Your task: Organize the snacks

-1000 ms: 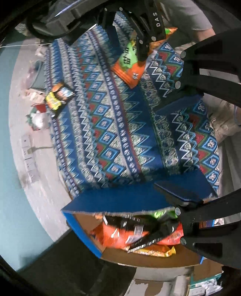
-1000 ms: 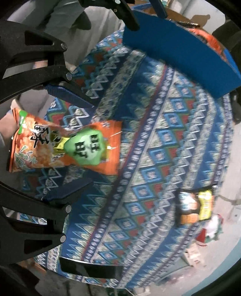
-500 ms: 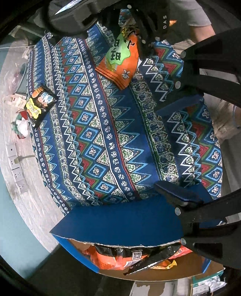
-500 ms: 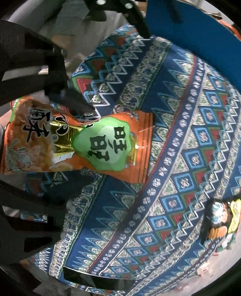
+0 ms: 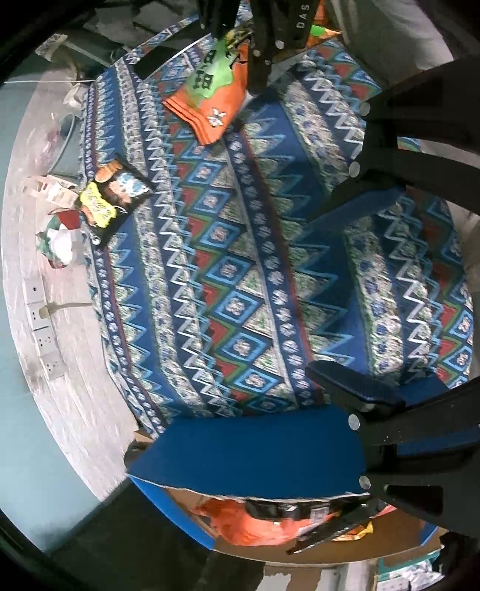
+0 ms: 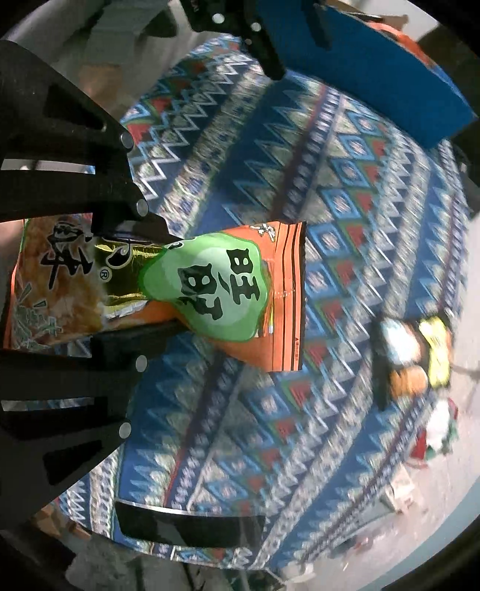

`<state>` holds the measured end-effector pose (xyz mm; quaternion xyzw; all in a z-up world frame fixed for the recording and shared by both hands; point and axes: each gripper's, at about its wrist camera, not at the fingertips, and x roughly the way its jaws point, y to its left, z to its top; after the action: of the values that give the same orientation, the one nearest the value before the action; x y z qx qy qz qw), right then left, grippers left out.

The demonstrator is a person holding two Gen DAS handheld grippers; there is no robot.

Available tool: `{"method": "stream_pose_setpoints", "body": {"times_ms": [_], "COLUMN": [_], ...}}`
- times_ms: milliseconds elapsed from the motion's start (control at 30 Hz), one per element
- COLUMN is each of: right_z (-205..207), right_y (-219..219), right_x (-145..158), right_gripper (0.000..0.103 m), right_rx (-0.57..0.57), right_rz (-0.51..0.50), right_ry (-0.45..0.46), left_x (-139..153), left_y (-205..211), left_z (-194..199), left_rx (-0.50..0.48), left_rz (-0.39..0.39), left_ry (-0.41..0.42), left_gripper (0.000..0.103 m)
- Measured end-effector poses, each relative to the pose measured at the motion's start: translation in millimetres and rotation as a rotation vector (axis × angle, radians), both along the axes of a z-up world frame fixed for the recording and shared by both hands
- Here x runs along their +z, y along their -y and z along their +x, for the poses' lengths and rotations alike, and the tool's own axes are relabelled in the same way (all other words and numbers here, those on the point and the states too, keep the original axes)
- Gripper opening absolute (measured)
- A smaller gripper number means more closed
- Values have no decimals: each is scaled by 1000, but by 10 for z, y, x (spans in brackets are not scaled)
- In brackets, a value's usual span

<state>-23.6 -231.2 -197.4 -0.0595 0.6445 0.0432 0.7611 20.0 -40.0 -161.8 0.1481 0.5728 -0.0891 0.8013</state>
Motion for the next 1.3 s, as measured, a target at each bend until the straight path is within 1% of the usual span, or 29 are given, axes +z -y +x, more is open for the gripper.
{"method": "stream_pose_setpoints", "body": {"times_ms": [167, 300, 400, 467, 533, 567, 767, 900, 933, 1067, 1200, 1300], "right_z": [96, 398, 501, 613, 657, 697, 928, 1120, 1156, 1324, 1430, 1476], "right_y": [152, 316, 428, 493, 566, 600, 804, 968, 1002, 1140, 1253, 1300], "right_x": [222, 418, 462, 429, 458, 474, 575, 599, 605, 609, 585, 555], "right_gripper": [32, 32, 32, 32, 32, 32, 32, 32, 32, 32, 32, 32], "right_rx": [-16, -15, -23, -31, -36, -38, -13, 6, 11, 23, 8, -1], "right_rz": [-32, -58, -53, -58, -53, -55, -98, -122, -128, -150, -135, -120], "right_ry": [82, 123, 132, 140, 145, 149, 173, 184, 186, 195, 199, 201], "left_x": [-1, -4, 12, 17, 16, 12, -27, -71, -80, -131, -197, -241], "left_y": [150, 291, 401, 484, 576, 620, 819, 938, 953, 1017, 1124, 1210], "left_z": [137, 259, 380, 469, 559, 602, 864, 1079, 1126, 1373, 1570, 1661], "left_rx": [-9, -33, -40, -41, -42, -42, -28, -14, -6, 45, 103, 132], "left_rz": [-1, 13, 8, 4, 1, 1, -31, -30, -35, -95, -155, -185], "left_ry": [7, 14, 15, 16, 18, 19, 4, 0, -1, -20, -17, -18], "left_gripper": [75, 75, 75, 75, 76, 79, 80, 80, 80, 81, 81, 81]}}
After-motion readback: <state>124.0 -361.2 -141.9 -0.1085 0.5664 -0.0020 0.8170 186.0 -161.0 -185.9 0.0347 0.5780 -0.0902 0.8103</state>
